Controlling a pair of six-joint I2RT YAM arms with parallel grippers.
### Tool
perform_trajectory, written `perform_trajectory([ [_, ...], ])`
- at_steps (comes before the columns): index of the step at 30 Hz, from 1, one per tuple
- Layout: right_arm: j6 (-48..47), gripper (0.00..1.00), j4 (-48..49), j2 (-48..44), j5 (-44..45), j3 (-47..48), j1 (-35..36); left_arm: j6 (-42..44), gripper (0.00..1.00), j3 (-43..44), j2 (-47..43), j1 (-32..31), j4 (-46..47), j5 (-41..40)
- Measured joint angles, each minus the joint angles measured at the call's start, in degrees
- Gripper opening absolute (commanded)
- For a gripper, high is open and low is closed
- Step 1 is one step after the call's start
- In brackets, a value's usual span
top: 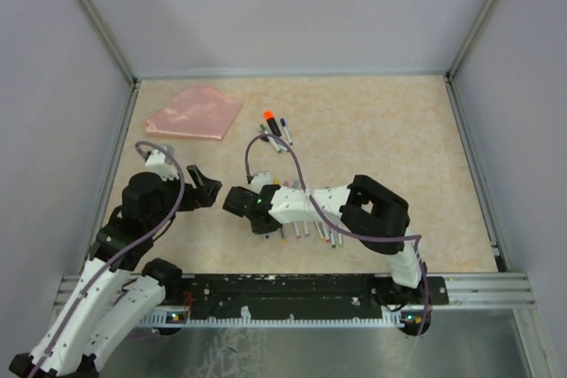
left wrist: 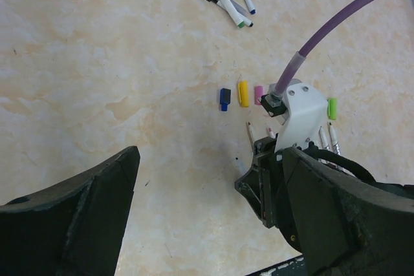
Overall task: Open the pen caps
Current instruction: Place the pen at the center of the board, then pick up the pen from the center of the board.
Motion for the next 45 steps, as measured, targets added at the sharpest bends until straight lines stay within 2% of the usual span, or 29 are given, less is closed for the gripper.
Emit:
perform_trajectory([
  [4, 1.1, 0.2, -0.5, 0.0, 0.3, 0.0, 0.2, 0.0, 0.95, -0.1, -1.9, 0.0, -0.9, 0.0],
  [28, -1.6, 0.21, -1.0, -2.6, 1.9, -0.2, 0.2, -0.2, 0.95, 0.1, -5.0, 0.0, -2.1, 0.0],
  [31, -3.3, 0.25, -1.1, -5.6, 2.5, -0.2, 0.2, -0.5, 0.95, 0.1, -5.1, 0.0, -2.1, 0.0],
  [37, -9.4, 0.54, -0.5, -13.9, 5.4, -0.2, 0.2, -2.1, 0.95, 0.1, -5.2, 0.0, -1.8, 0.0],
  [42, -19.4, 0.57, 7.6, -27.8, 7.2, -6.9, -1.8, -4.2, 0.96, -0.3, -4.2, 0.0, 0.6, 0.9],
  [45, -24.6, 0.6, 15.8, -37.8, 1.5, -13.8, -10.1, -6.3, 0.95, -1.3, -2.4, 0.0, 2.3, 1.2],
])
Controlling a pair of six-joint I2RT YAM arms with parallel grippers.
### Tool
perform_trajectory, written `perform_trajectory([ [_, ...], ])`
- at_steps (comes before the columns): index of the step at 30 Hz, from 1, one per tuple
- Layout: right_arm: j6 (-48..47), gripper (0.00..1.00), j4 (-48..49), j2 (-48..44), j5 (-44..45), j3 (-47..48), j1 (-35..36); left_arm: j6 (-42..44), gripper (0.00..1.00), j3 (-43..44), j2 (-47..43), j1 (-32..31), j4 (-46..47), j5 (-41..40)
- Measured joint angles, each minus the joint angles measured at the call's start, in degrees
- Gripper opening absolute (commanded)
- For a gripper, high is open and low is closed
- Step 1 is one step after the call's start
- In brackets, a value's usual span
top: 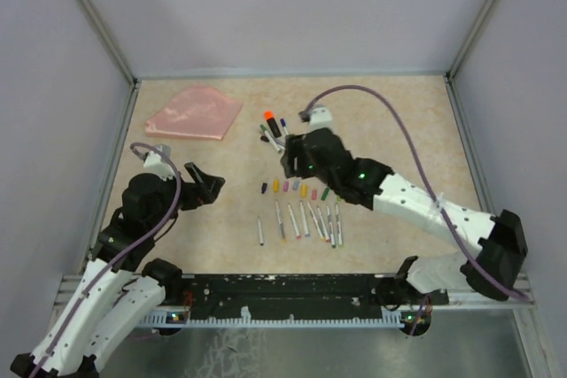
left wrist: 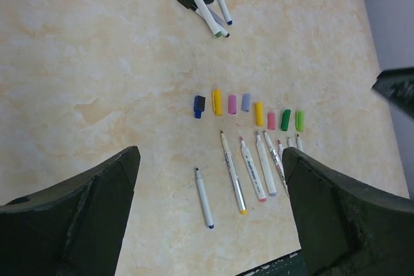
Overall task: Open the pen caps
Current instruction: Pick up the pen from the center of the board.
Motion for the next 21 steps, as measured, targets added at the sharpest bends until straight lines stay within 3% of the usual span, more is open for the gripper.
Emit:
perform_trajectory([
  [2, -2.7, 0.62, 5.7, -3.8, -3.9, -3.6, -7.7, -1.3, 0.95, -0.5, 1.5, 0.0, 1.2, 0.2],
  [4, -5.7, 0.72, 12.1, -4.7, -7.4, -6.8, -14.9, -2.7, 0.96, -0.9, 3.3, 0.0, 3.0, 0.5],
  [9, -12.3, 0.72, 18.3, 0.0, -16.3, -9.3, -20.6, -4.8, 0.96, -1.7, 9.2, 0.0, 7.8, 1.4],
  [14, -12.1, 0.72, 18.2, 11.3, -29.4, -2.6, -27.9, -5.4, 0.95, -1.7, 19.0, 0.0, 9.6, 3.1],
  [21, -12.0, 0.68, 15.4, 24.0, -37.2, 7.9, -31.3, -5.4, 0.95, -1.5, 24.7, 0.0, 8.9, 4.1],
])
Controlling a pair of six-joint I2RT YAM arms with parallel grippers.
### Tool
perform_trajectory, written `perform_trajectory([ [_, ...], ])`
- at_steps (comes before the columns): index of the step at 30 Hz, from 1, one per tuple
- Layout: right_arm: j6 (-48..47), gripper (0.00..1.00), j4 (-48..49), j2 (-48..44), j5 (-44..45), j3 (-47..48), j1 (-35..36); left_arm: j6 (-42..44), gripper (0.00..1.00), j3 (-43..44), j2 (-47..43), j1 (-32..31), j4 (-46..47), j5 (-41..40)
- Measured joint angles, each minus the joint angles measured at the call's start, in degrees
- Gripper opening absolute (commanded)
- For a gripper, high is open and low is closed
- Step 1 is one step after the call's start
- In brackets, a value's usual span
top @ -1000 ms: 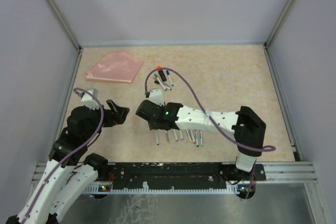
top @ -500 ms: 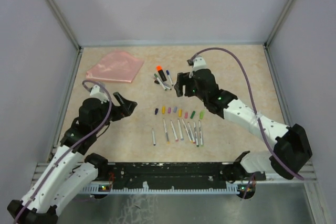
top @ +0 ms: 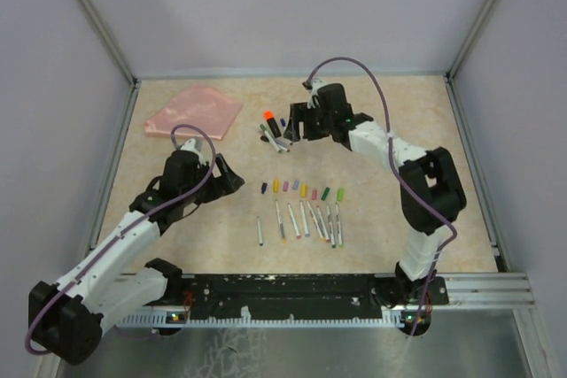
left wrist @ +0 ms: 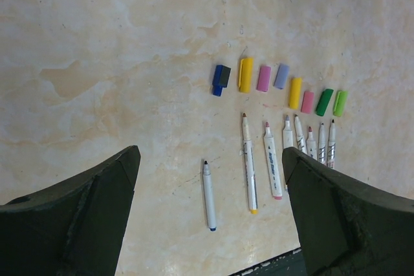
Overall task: Open the pen caps
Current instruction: Pick up the pen from the center of the board.
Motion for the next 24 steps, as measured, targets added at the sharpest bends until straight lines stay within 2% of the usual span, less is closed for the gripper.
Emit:
perform_trajectory([
  [3, -0.4, 0.62, -1.9, 6.1, -1.0, 5.2, 0.0, 0.1, 0.95, 0.2, -0.2, 0.0, 0.0, -0.3],
  [7, -1.0, 0.49, -5.6, 13.0, -0.5, 11.4, -0.1, 0.7, 0.95, 0.5, -0.6, 0.0, 0.0, -1.1],
  [11, -1.3, 0.41, -9.5, 19.4, 1.0, 19.0, -0.1, 1.2, 0.95, 1.6, -0.6, 0.0, -0.2, -2.1],
  [17, -1.4, 0.38, -13.4, 25.8, 2.9, 28.6, -0.1, 3.2, 0.96, 3.8, 1.0, 0.0, -0.4, -3.4],
  [24, -1.5, 0.36, -16.2, 30.2, 3.8, 33.4, -0.1, 5.1, 0.96, 4.8, 3.1, 0.2, -0.3, -4.4],
])
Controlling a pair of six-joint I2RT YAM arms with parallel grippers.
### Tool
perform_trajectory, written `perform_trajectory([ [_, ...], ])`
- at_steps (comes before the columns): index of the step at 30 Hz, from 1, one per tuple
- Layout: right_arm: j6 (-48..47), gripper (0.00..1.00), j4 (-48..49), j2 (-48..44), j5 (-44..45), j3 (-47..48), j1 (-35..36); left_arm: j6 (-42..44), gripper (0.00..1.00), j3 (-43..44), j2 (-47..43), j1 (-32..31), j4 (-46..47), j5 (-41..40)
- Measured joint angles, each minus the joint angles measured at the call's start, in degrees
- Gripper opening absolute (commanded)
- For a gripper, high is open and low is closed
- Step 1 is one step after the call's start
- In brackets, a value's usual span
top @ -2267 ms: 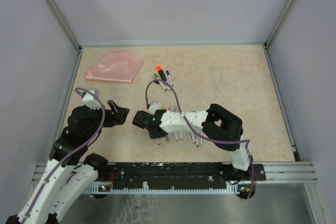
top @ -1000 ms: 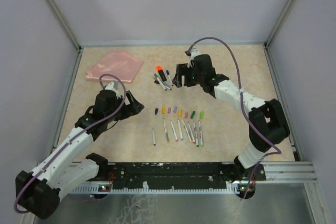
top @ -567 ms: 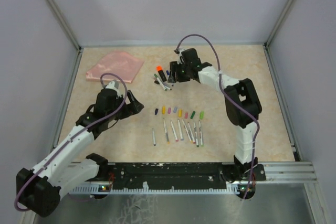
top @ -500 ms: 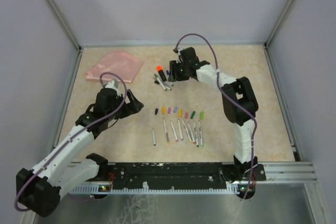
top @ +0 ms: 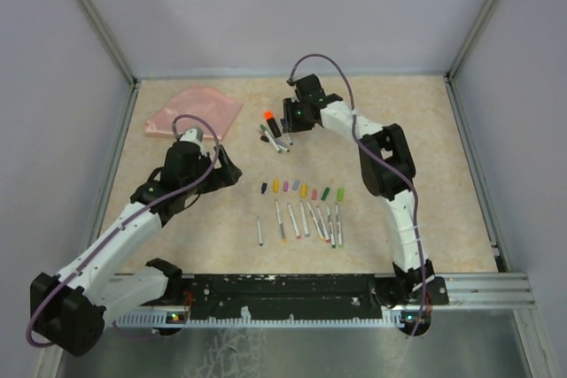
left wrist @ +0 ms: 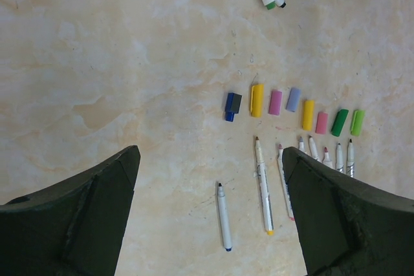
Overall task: Open the pen caps
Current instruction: Pick up the pen from the center of the board.
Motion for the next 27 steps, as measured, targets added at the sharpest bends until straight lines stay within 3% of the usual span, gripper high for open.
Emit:
perform_trajectory([
  [27, -1.2, 0.3, -5.2, 6.7, 2.6, 7.4, 0.0, 2.1, 0.96, 1.0, 2.9, 1.3, 0.9, 0.6],
])
